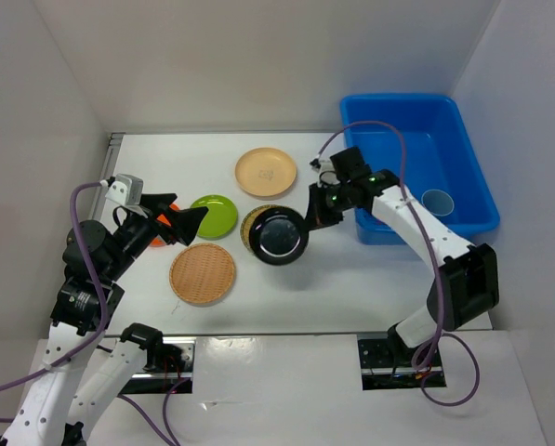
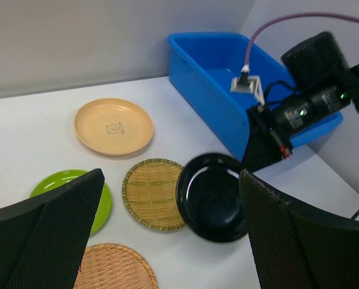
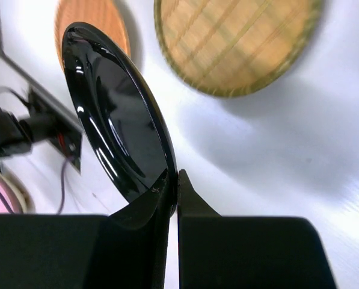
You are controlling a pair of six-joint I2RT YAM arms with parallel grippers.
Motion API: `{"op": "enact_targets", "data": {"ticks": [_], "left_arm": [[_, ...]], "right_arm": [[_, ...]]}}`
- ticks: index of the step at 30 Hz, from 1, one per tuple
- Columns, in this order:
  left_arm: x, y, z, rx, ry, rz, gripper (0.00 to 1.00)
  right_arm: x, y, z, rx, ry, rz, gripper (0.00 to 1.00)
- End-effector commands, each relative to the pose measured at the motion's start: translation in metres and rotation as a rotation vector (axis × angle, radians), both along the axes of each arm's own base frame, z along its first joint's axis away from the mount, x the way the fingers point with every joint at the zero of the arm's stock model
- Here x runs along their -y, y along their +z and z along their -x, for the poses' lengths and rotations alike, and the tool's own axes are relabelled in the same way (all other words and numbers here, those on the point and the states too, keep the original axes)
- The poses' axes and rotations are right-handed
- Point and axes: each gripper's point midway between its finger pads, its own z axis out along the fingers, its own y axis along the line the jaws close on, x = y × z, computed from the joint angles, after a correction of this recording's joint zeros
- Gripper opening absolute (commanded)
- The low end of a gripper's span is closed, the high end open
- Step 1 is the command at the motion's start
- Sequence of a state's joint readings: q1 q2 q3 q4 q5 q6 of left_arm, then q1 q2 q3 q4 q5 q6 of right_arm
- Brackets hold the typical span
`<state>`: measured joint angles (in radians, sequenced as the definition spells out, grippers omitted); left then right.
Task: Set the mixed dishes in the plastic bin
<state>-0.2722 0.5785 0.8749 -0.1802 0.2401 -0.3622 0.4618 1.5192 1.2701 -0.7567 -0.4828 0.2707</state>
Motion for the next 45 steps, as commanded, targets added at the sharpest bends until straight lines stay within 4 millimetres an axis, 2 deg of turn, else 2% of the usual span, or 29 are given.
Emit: {"op": "enact_targets", "data": {"ticks": [1,2,4,5,7,8,9,10,13,14,17,18,19,20,21,22,24,26,27,30,31,33,34,36,37,38,39,41,45], "left_arm": [[0.001,0.015,0.004,0.064,-0.015,-0.003,0.99],[0.001,0.015,0.004,0.064,-0.015,-0.003,0.99],[0.001,0.017,0.006,0.073,-0.015,-0.001,0.99],[0.001,0.018,0.006,0.073,-0.015,-0.001,0.99],[0.002,0.013,0.006,0.065,-0.024,-0.004,0.99],[0.002,0.013,0.006,0.065,-0.024,-0.004,0.99],[0.002,0.013,0.006,0.065,-0.024,-0.004,0.99],[0.002,0.017,0.007,0.073,-0.024,-0.001,0.99],[0.002,0.015,0.007,0.065,-0.024,-0.004,0.99],[0.002,0.019,0.008,0.073,-0.024,-0.001,0.99],[0.002,0.019,0.008,0.074,-0.024,-0.001,0.99],[0.002,0.022,0.008,0.082,-0.024,0.001,0.99],[0.002,0.022,0.008,0.082,-0.024,0.001,0.99],[0.002,0.024,0.007,0.082,-0.024,0.001,0.99],[0.001,0.026,0.006,0.092,-0.014,0.005,0.99],[0.001,0.026,0.006,0.092,-0.013,0.005,0.99],[-0.001,0.029,0.003,0.092,-0.001,0.006,0.99],[-0.002,0.027,-0.001,0.083,0.009,0.004,0.99],[-0.002,0.032,0.001,0.093,0.009,0.007,0.99],[-0.005,0.035,-0.003,0.094,0.029,0.009,0.99],[-0.005,0.032,-0.007,0.082,0.040,0.007,0.99],[-0.007,0.033,-0.010,0.073,0.054,0.005,0.99],[-0.008,0.035,-0.012,0.072,0.064,0.006,0.99],[-0.009,0.039,-0.012,0.076,0.073,0.018,0.99],[-0.009,0.034,-0.014,0.057,0.073,0.012,0.99],[-0.010,0.034,-0.015,0.057,0.083,0.012,0.99],[-0.012,0.034,-0.016,0.062,0.093,0.004,0.99],[-0.016,0.030,-0.020,0.058,0.117,-0.008,0.99],[-0.025,0.027,-0.015,0.072,0.162,-0.021,0.99]], "right_arm": [[0.020,0.058,-0.021,0.096,-0.084,-0.078,0.00],[0.045,0.070,-0.042,0.128,-0.174,-0.103,0.00],[0.067,0.095,-0.062,0.177,-0.246,-0.177,0.00],[0.094,0.110,-0.083,0.232,-0.327,-0.200,0.00],[0.118,0.122,-0.100,0.257,-0.405,-0.235,0.00],[0.144,0.126,-0.116,0.286,-0.479,-0.251,0.00],[0.157,0.132,-0.122,0.302,-0.516,-0.270,0.00],[0.186,0.139,-0.136,0.328,-0.606,-0.297,0.00],[0.226,0.138,-0.150,0.312,-0.767,-0.368,0.00],[0.250,0.139,-0.159,0.338,-0.826,-0.378,0.00],[0.280,0.140,-0.175,0.351,-0.929,-0.375,0.00],[0.286,0.128,-0.184,0.313,-0.956,-0.367,0.00],[0.291,0.137,-0.193,0.343,-0.963,-0.361,0.00],[0.301,0.131,-0.198,0.331,-1.013,-0.326,0.00],[0.304,0.121,-0.207,0.304,-1.043,-0.310,0.00],[0.311,0.125,-0.213,0.319,-1.068,-0.302,0.00],[0.319,0.117,-0.222,0.295,-1.130,-0.307,0.00],[0.325,0.101,-0.233,0.269,-1.160,-0.310,0.00],[0.321,0.088,-0.240,0.238,-1.162,-0.316,0.00],[0.316,0.081,-0.255,0.236,-1.151,-0.306,0.00],[0.320,0.067,-0.261,0.216,-1.167,-0.291,0.00],[0.309,0.065,-0.276,0.223,-1.147,-0.284,0.00],[0.313,0.046,-0.282,0.186,-1.165,-0.262,0.00],[0.312,0.040,-0.293,0.192,-1.172,-0.245,0.00],[0.308,0.023,-0.299,0.164,-1.171,-0.231,0.00],[0.305,0.016,-0.303,0.154,-1.179,-0.226,0.00],[0.310,0.017,-0.309,0.169,-1.193,-0.217,0.00],[0.308,-0.007,-0.315,0.126,-1.207,-0.197,0.00],[0.314,-0.033,-0.324,0.097,-1.233,-0.181,0.00]]}}
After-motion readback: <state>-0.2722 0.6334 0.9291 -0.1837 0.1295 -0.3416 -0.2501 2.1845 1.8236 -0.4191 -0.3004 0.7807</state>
